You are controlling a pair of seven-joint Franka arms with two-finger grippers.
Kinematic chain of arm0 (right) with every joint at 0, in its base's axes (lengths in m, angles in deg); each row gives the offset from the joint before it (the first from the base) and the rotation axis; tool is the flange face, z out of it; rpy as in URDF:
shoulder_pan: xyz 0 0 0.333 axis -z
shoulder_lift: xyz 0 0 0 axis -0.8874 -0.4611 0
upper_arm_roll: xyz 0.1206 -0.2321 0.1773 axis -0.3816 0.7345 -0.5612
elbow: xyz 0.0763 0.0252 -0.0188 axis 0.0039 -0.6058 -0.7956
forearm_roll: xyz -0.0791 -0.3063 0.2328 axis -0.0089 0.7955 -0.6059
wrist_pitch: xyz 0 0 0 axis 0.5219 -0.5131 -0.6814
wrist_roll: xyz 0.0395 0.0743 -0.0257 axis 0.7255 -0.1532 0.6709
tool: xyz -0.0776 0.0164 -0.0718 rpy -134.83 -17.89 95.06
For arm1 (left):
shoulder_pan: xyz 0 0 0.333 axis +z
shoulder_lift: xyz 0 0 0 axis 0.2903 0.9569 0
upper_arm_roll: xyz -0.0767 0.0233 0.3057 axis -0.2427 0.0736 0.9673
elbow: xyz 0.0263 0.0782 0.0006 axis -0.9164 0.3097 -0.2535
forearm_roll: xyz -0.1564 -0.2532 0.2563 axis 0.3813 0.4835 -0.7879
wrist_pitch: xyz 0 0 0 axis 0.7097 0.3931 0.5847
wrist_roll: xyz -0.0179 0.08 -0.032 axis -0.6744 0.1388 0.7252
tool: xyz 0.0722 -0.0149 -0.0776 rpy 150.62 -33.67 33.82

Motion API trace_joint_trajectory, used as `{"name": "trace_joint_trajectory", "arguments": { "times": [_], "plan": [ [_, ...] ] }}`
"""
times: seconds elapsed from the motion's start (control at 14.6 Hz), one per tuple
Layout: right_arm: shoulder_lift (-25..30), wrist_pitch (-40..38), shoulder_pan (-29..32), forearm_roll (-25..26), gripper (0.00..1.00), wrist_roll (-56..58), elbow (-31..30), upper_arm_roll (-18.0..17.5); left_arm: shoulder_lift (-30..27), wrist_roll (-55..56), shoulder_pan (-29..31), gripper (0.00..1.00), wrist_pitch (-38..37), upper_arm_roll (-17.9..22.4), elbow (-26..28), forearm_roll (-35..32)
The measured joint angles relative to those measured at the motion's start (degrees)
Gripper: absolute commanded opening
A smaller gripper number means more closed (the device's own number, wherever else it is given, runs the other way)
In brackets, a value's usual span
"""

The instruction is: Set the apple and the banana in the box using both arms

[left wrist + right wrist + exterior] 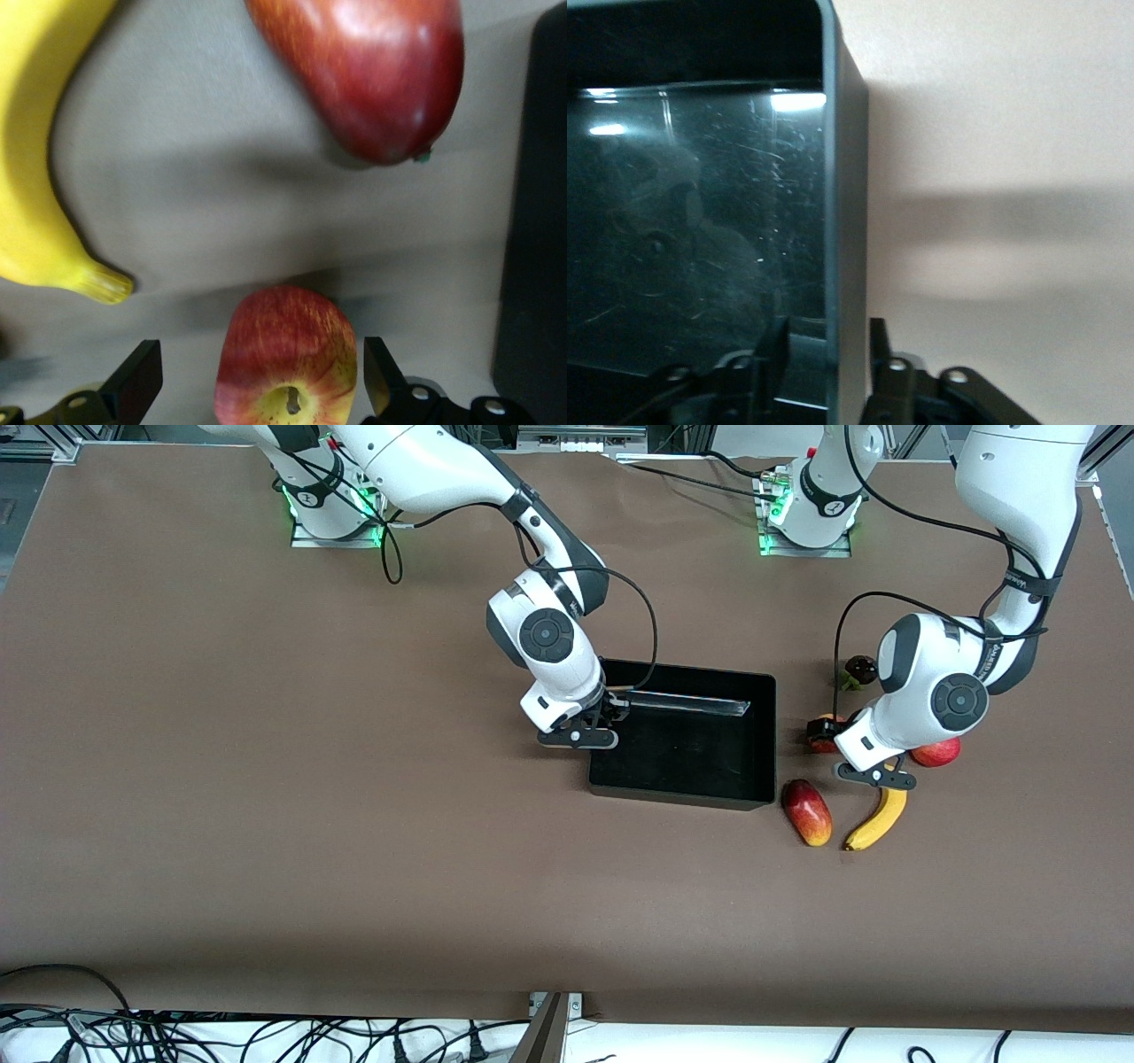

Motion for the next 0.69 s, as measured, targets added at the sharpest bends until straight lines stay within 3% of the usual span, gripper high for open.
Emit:
{"name": "trace_joint_trajectory", "arguments": {
  "times": [0.21, 0.34, 0.55, 0.62, 0.69],
  "plan": [
    [1.4, -4.0, 0.0, 0.0, 1.00, 1.1, 2.0, 1.8, -0.3, 0.0, 0.0, 1.00, 0.0, 0.0, 0.9, 0.0],
    [4.1, -11.5, 0.3, 0.0, 1.00, 4.7, 5.4, 4.9, -0.3, 0.0, 0.0, 1.00, 0.9, -0.1, 1.6, 0.0],
    [10.4, -21.5, 1.7, 0.0, 1.00, 12.3, 8.0, 11.9, -0.3, 0.0, 0.0, 0.39, 4.4, -0.1, 4.1, 0.0],
    [12.4, -23.1, 2.3, 0.0, 1.00, 14.2, 8.0, 14.5, -0.3, -0.1, 0.0, 0.23, 4.7, -0.2, 4.3, 0.0],
    [14.2, -23.9, 2.8, 0.0, 1.00, 15.8, 8.0, 17.3, -0.4, -0.1, -0.1, 0.13, 4.8, -0.2, 4.3, 0.0]
  ]
}}
